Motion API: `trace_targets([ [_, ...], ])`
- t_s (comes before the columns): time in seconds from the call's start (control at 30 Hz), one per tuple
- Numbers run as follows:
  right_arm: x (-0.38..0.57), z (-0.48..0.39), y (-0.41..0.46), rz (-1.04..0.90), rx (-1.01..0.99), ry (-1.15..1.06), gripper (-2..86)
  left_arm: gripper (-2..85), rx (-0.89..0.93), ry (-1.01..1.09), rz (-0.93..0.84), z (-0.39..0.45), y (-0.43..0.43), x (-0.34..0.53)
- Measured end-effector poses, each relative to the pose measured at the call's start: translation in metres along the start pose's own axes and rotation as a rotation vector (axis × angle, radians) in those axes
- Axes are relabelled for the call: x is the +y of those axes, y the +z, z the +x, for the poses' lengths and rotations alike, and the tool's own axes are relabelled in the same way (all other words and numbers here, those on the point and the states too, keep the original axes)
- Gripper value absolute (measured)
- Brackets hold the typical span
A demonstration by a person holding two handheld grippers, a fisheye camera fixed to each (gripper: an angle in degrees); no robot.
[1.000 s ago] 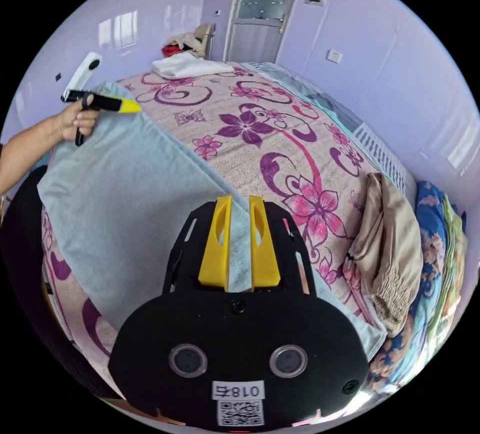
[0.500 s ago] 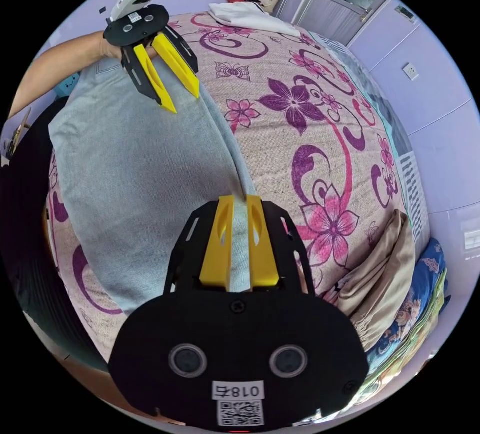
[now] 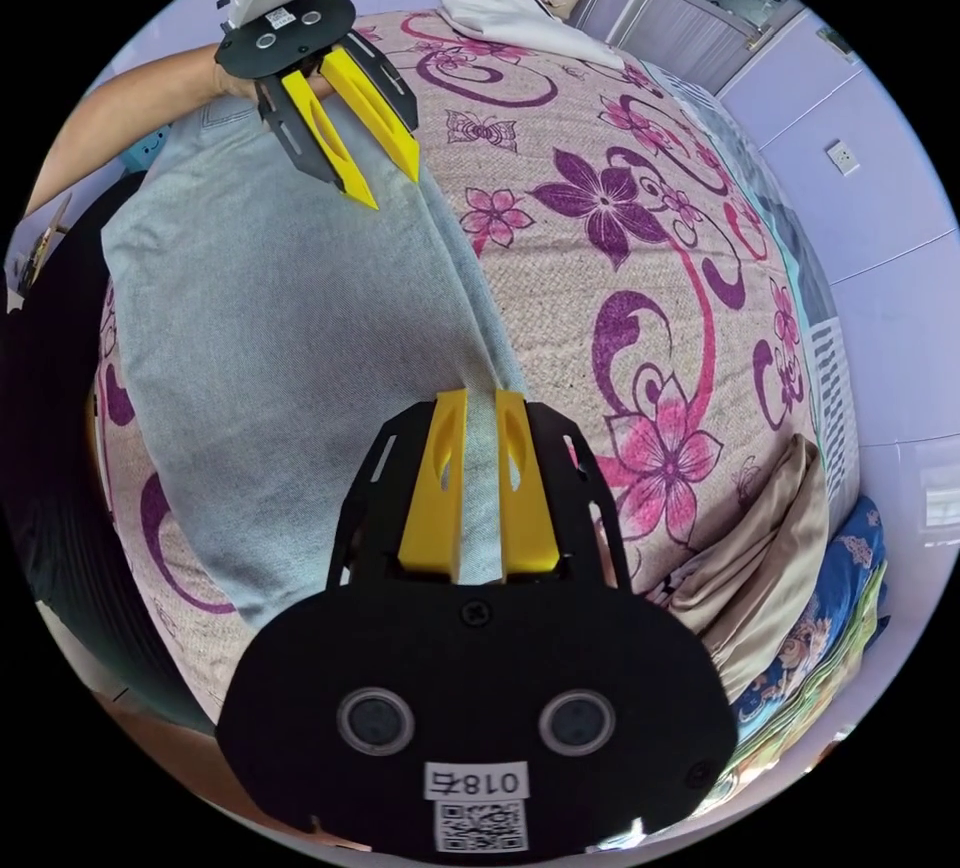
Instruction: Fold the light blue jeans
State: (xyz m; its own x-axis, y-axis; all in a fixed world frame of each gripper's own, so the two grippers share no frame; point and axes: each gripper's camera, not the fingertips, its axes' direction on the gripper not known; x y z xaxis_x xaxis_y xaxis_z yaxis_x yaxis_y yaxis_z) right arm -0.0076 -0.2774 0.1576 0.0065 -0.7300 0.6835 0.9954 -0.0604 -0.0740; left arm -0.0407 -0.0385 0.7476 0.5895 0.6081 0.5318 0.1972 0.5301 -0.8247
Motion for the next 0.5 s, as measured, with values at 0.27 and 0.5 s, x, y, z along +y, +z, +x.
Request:
trace_targets([
  [0.27,-0.012,0.012,0.031,-0.039,0.008,-0.032,5.7,8.2,-0.022,0.015,-0.027,0.01,-0.036,0.029],
  [0.5,-0.013,0.001,0.075,-0.081,0.056,-0.069,1.4,0.4,-0.106,-0.026,-0.015,0.04,-0.053,0.069],
])
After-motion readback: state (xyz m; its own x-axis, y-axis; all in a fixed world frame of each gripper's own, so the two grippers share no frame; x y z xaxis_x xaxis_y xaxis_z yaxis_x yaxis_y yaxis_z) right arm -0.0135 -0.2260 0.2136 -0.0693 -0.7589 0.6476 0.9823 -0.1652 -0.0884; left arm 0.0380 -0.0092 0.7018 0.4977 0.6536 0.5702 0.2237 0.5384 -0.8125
